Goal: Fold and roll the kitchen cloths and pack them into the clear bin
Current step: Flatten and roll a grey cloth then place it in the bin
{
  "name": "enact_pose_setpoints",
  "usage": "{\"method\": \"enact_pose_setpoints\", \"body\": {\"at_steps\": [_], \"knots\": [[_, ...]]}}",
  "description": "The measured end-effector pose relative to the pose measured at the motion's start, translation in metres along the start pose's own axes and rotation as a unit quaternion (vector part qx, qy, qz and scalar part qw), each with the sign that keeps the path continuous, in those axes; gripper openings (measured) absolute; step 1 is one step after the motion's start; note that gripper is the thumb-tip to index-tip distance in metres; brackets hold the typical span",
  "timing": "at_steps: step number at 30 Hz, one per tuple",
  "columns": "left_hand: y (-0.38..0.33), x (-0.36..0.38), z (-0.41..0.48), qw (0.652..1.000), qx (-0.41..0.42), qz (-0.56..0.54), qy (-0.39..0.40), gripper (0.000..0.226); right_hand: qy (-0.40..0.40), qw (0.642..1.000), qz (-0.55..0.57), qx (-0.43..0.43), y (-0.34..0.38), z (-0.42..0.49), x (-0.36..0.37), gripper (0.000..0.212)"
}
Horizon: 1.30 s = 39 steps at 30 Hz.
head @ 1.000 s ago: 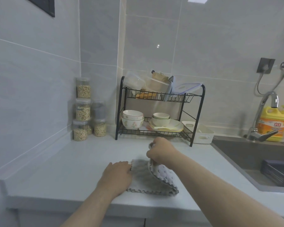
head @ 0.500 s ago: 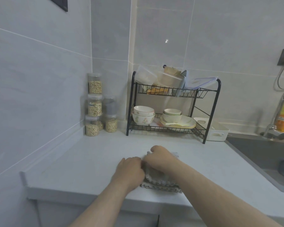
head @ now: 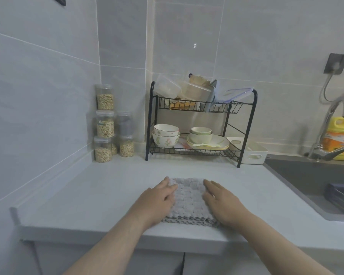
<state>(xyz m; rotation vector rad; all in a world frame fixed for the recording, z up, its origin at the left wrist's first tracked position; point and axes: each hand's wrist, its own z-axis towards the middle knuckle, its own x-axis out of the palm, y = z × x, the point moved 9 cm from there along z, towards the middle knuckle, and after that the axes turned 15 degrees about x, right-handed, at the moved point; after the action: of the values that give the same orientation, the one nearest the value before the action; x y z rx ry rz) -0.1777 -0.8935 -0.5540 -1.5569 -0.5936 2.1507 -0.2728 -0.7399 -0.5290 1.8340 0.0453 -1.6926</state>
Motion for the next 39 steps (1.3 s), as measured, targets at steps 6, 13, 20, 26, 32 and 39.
{"method": "enact_pose_setpoints", "body": {"at_steps": [6,13,20,26,32,39], "knots": [[-0.005,0.004,0.003,0.995,0.014,0.085,0.043,0.047,0.041,0.998,-0.019,-0.050,0.016,0.004,0.010,0.054],[0.001,0.018,0.003,0.977,0.012,0.157,0.141,0.050,0.077,0.982,-0.159,-0.075,-0.004,0.011,0.043,0.114],[-0.001,0.016,0.001,0.980,0.010,0.163,0.112,0.050,-0.015,0.997,0.072,0.025,-0.016,-0.001,0.003,0.052],[-0.023,-0.020,0.013,0.997,0.018,0.011,-0.072,0.075,-0.006,0.985,0.169,-0.031,-0.008,-0.009,-0.003,0.018],[-0.057,-0.004,0.067,0.987,-0.006,-0.127,0.103,0.026,0.048,0.899,0.436,-0.002,-0.029,-0.001,-0.014,0.027],[-0.024,0.027,0.055,0.824,-0.108,-0.543,-0.122,0.032,0.104,0.809,0.573,0.079,-0.049,0.013,-0.005,0.044]]}}
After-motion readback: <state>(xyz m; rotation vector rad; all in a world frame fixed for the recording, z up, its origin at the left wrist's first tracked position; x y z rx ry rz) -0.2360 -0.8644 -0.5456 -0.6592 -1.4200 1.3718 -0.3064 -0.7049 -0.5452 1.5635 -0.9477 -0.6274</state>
